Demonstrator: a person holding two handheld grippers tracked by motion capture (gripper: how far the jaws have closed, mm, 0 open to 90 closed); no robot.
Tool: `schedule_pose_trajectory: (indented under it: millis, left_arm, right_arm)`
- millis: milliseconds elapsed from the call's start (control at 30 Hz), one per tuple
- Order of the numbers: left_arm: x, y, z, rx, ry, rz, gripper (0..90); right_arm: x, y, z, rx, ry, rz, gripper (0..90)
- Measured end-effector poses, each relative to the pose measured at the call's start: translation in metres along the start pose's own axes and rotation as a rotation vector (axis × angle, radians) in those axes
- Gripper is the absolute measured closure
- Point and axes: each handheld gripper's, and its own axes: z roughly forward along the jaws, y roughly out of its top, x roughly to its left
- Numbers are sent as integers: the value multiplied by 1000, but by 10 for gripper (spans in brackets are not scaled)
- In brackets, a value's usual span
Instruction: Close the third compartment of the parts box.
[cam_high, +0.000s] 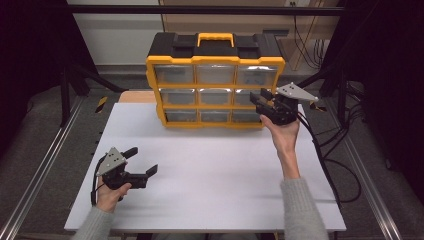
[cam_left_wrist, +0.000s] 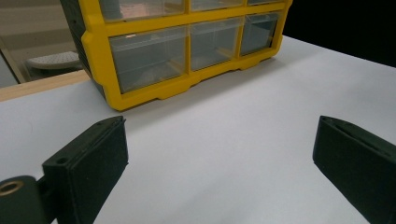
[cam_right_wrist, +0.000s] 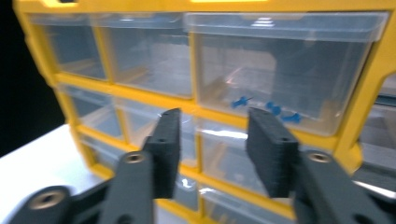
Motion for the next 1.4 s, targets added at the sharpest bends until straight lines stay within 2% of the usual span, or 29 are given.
schedule_pose_trajectory:
  millis: [167, 333, 467, 600, 933, 1400]
  left_arm:
    - [0, 0, 0, -1, 1, -1, 27]
    - [0, 0, 0, 0, 1, 1, 27]
    - [0, 0, 0, 2, 2, 0, 27]
    - [0, -1, 1, 5, 3, 0, 26]
    - [0, -1, 1, 7, 4, 2, 24]
    - [0, -1, 0, 1, 6, 4, 26]
  right_arm:
    - [6, -16, -14, -16, 29, -13, 339]
    - [7, -34, -24, 2, 57, 13, 228]
    - [8, -46, -31, 9, 73, 29, 175]
    - [9, -56, -39, 16, 90, 22, 129]
    - [11, -83, -59, 19, 119, 46, 82]
    - [6, -112, -82, 60, 113, 61, 60]
